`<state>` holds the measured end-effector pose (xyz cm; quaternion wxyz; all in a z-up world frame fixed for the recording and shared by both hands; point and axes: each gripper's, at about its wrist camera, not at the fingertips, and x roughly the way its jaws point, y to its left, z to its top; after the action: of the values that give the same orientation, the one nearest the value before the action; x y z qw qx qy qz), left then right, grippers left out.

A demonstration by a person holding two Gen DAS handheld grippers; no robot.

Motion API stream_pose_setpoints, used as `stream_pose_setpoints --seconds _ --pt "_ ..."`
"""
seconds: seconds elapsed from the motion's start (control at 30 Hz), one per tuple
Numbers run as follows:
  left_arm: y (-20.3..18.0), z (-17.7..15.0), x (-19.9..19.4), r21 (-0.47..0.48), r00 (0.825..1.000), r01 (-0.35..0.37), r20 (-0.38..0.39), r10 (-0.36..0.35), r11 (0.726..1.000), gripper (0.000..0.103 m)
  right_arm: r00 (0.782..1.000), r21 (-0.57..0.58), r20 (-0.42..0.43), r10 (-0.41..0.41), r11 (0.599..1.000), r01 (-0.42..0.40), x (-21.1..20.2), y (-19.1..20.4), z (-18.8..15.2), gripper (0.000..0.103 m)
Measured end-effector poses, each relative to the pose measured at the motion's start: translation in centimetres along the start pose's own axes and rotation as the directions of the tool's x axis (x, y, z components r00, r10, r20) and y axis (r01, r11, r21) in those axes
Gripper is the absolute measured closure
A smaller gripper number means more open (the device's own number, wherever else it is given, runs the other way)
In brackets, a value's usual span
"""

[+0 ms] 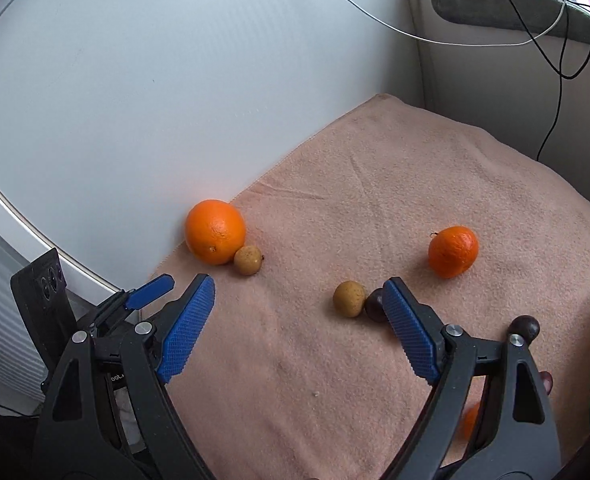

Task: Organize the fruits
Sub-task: 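Lower the right gripper around the large orange by the wall and close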

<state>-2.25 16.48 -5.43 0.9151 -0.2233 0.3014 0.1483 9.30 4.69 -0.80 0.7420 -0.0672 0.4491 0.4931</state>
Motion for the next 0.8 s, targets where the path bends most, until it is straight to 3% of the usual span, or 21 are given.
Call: stream_pose_setpoints --seconds 0.43,0.7,0.8 --pt "1.1 1.2 1.6 -0.061 1.000 0.005 0.006 -0.004 0.998 0.033 0.984 -0.064 -0.145 0.106 0.991 -0.116 8.2 3.1 3.3 0.015" --pt "1.5 1.4 2.8 -0.068 1.000 -0.008 -0.018 0.007 0.998 0.033 0.971 -0.099 -0.194 0.141 0.982 -0.162 10.5 4.3 3.9 0.015" --pt "1.7 1.6 3.1 -0.075 1.000 -0.012 -0.024 0.010 0.997 0.033 0.965 -0.096 -0.211 0.153 0.980 -0.176 11.5 4.4 4.1 0.021"
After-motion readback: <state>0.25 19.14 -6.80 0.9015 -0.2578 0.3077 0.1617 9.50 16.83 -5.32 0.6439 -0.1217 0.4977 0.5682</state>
